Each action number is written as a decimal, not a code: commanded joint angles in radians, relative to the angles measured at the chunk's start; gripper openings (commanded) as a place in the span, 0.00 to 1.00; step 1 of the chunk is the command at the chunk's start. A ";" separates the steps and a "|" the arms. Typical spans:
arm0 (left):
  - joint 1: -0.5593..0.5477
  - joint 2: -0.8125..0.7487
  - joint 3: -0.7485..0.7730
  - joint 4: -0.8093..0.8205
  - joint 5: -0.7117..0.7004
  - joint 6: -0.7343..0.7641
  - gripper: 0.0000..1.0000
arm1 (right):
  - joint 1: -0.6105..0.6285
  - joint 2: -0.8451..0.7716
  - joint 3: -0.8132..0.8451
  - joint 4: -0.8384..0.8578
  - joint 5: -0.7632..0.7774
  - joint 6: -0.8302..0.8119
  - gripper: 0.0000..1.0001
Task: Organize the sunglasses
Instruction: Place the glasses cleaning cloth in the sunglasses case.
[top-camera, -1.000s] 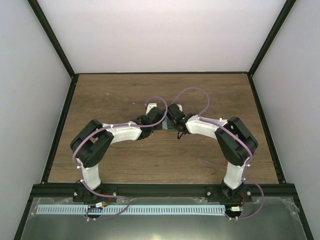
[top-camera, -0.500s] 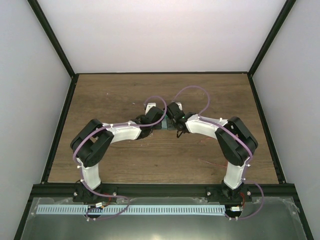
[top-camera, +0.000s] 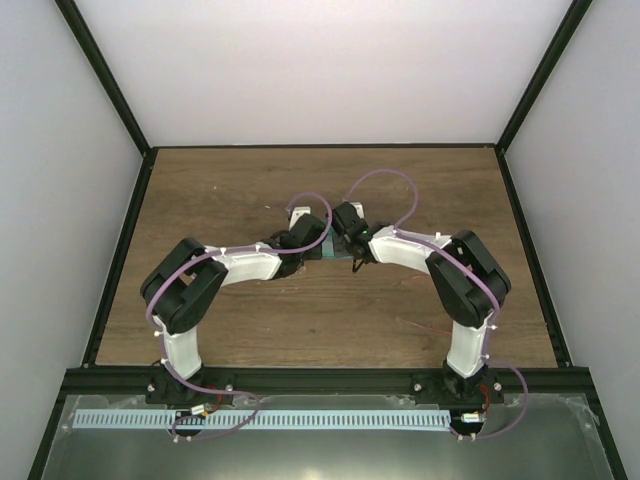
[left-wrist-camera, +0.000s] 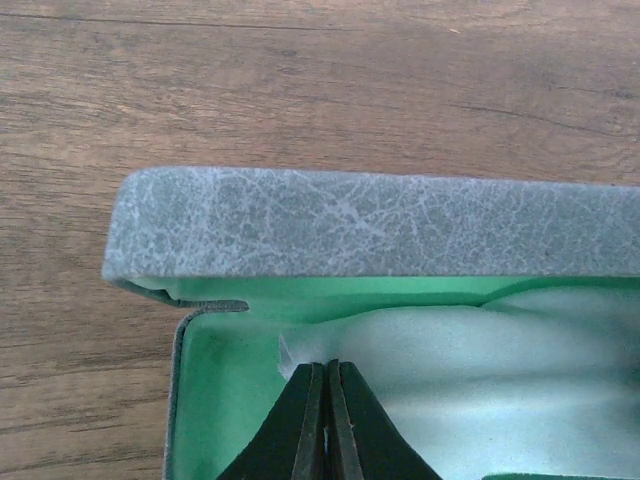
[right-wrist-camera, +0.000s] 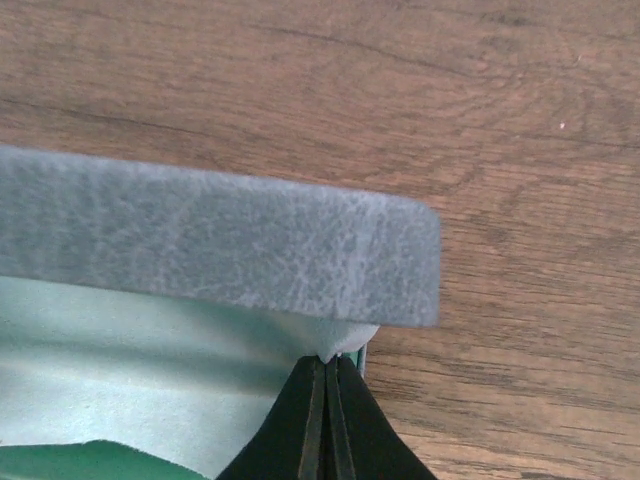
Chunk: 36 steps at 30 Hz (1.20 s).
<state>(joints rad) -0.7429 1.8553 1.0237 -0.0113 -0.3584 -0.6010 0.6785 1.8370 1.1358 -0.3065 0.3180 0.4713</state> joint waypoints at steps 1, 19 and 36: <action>0.013 0.007 -0.011 0.010 -0.002 0.001 0.06 | -0.011 0.033 0.046 -0.010 0.019 -0.005 0.01; 0.025 0.042 -0.004 -0.006 -0.002 0.000 0.06 | -0.011 0.072 0.058 -0.014 -0.005 -0.009 0.01; 0.035 0.059 0.012 -0.028 0.013 -0.008 0.26 | -0.011 0.067 0.056 -0.016 -0.017 -0.011 0.01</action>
<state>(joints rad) -0.7124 1.9034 1.0241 -0.0338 -0.3363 -0.6048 0.6765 1.8927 1.1515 -0.3115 0.2878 0.4641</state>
